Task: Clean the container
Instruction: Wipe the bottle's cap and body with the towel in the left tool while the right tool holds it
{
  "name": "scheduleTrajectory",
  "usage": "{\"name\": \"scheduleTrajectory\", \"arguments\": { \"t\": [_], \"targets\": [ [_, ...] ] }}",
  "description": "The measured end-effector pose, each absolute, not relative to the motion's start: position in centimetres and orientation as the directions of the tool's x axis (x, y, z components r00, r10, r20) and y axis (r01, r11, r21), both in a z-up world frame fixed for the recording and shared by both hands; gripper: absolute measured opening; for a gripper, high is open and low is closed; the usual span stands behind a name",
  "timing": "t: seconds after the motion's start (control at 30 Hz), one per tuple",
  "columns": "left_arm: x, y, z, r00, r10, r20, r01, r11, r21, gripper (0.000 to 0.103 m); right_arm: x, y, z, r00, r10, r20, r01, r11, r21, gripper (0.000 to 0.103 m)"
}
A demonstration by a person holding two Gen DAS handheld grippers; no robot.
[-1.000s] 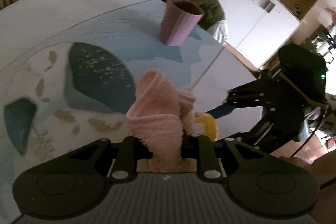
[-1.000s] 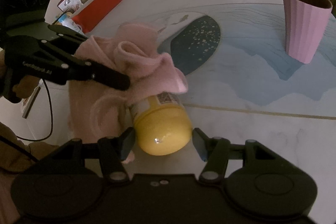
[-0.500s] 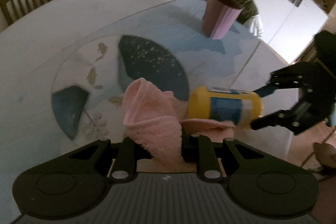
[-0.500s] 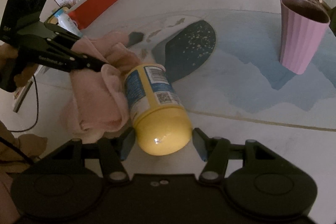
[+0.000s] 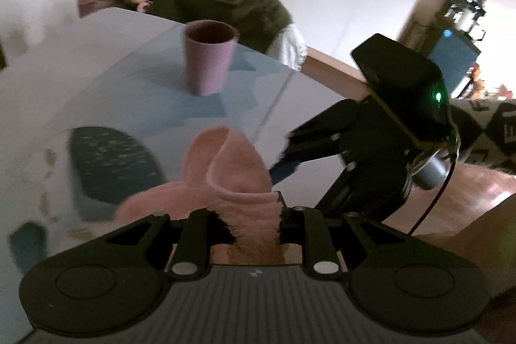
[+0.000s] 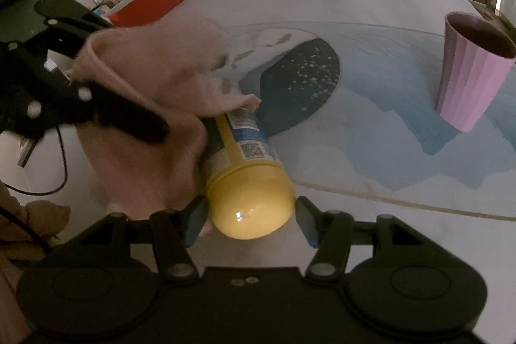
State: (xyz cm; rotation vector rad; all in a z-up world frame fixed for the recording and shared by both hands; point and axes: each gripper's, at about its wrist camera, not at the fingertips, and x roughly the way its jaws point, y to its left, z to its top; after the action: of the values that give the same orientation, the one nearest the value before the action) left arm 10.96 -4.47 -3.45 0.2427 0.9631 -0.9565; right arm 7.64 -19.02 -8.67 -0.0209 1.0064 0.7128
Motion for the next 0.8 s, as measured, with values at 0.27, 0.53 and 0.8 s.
{"name": "scheduleTrajectory", "arguments": {
  "t": [0.27, 0.53, 0.8],
  "targets": [
    [12.0, -5.9, -5.3, 0.149, -0.582, -0.799, 0.776, 0.570, -0.270, 0.019, 6.6, -17.3, -7.8, 0.351, 0.517, -0.781, -0.620, 0.753, 0.220, 0.059],
    [14.0, -2.9, -7.0, 0.188, -0.558, -0.808, 0.689, 0.661, -0.296, 0.019, 6.2, -17.1, -8.2, 0.338, 0.503, -0.795, -0.625, 0.752, 0.210, 0.059],
    [15.2, 0.6, -7.4, 0.265, -0.539, -0.799, 0.602, 0.740, -0.299, 0.019, 6.0, -17.0, -8.4, 0.334, 0.503, -0.797, -0.624, 0.752, 0.213, 0.059]
  ]
}}
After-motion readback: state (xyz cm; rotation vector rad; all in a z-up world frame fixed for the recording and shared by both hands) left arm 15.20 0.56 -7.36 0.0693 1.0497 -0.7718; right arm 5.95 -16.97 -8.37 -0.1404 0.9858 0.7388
